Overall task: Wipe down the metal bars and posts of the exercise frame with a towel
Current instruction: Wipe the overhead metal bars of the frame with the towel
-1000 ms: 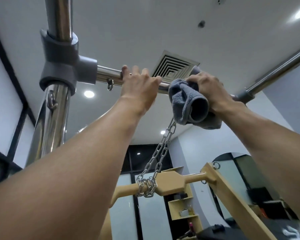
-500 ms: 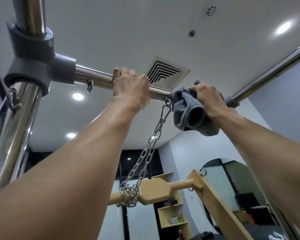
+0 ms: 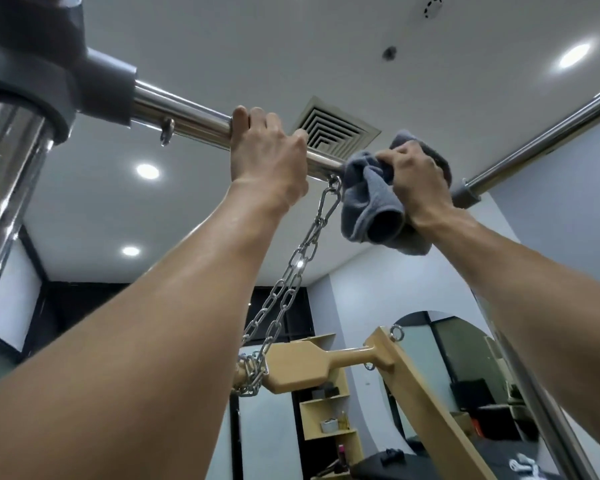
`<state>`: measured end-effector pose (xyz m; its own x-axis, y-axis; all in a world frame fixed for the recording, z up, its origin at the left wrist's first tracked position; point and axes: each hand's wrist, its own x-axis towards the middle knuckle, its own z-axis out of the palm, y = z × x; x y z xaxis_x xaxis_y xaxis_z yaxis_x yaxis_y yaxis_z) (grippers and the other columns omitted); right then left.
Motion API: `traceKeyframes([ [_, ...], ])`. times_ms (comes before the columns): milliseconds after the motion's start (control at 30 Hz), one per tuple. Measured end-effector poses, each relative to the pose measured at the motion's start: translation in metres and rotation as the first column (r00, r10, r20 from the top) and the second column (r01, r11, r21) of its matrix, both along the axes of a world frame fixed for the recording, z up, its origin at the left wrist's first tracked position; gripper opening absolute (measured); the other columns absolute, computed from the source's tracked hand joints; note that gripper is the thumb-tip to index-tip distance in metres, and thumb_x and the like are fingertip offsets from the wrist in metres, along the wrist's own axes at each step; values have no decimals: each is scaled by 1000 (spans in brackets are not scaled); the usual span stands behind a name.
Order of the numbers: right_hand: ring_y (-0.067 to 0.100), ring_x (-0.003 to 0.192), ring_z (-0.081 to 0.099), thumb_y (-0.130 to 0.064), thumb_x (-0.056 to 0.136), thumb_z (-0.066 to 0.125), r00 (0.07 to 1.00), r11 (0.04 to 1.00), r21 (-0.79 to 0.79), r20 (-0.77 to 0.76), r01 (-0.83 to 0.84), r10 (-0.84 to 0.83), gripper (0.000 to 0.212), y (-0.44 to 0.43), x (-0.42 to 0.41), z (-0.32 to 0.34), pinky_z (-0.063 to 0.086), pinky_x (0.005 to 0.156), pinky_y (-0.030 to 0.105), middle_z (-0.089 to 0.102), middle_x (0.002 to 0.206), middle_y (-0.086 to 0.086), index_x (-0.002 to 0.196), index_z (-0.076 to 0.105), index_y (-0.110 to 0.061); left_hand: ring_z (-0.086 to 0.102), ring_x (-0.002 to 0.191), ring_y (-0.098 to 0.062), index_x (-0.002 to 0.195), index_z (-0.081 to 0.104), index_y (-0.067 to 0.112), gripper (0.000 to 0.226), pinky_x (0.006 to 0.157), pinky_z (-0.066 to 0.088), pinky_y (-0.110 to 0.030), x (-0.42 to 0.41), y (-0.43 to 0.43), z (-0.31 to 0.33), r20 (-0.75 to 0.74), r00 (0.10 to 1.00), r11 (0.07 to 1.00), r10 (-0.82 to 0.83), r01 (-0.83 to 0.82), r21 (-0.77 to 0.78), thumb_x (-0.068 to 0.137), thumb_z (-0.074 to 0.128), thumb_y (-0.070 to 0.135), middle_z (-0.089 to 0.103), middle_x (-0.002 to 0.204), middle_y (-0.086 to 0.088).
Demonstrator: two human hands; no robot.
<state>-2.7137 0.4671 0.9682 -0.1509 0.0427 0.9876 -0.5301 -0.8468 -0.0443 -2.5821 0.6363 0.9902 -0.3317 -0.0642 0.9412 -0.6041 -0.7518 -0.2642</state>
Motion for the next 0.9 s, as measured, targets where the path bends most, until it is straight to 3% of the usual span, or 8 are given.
traceKeyframes([
  [100,30,115,50,-24,90,64,1000,997,-68,9,-26,26,43,-9,13,-30,44,99,48,48,131,6,132,57,-26,44,117,-32,119,61,26,31,104,24,-42,2,1,3,3,1000,1000,-22,22,-1,88,59,29,55,117,-14],
  [300,35,111,54,-28,93,59,998,992,123,61,-15,7,35,-27,-10,-9,41,98,41,51,123,15,127,61,-23,45,115,-32,113,63,25,26,101,21,-40,8,-7,7,46,998,999,-34,36,-37,88,63,28,56,113,-13],
  [400,32,113,53,-26,90,63,999,999,17,14,-42,41,40,-16,-1,-16,41,101,40,50,128,11,130,59,-23,45,114,-32,113,63,24,24,98,18,-41,9,-6,7,63,996,998,-55,57,-41,89,61,28,56,112,-14],
  [500,29,121,49,-18,86,68,996,996,-35,-35,-84,83,49,-21,1,-41,39,108,42,47,136,9,134,58,-19,43,117,-32,114,63,24,24,104,21,-40,6,-3,5,45,997,998,-58,59,-17,91,59,27,56,114,-14],
  [667,31,116,52,-24,90,65,998,994,99,-43,-48,52,41,-16,-16,-14,41,103,41,53,128,9,130,60,-26,38,126,-33,123,57,23,31,112,17,-44,-4,6,4,-78,996,992,-46,55,116,94,53,28,51,125,-14],
  [767,31,107,55,-31,86,64,996,997,30,-51,-69,70,35,23,-4,-2,44,93,40,57,120,7,121,63,-32,36,127,-34,128,52,17,40,111,18,-49,-13,21,2,-182,982,968,-54,96,231,94,36,30,48,132,-19],
  [900,32,111,56,-15,83,58,998,998,-24,-30,-51,50,40,68,4,6,42,95,33,59,121,11,120,66,-28,40,126,-32,139,47,24,62,107,20,-50,-24,46,5,-280,959,913,-36,145,380,95,19,59,47,140,-18],
])
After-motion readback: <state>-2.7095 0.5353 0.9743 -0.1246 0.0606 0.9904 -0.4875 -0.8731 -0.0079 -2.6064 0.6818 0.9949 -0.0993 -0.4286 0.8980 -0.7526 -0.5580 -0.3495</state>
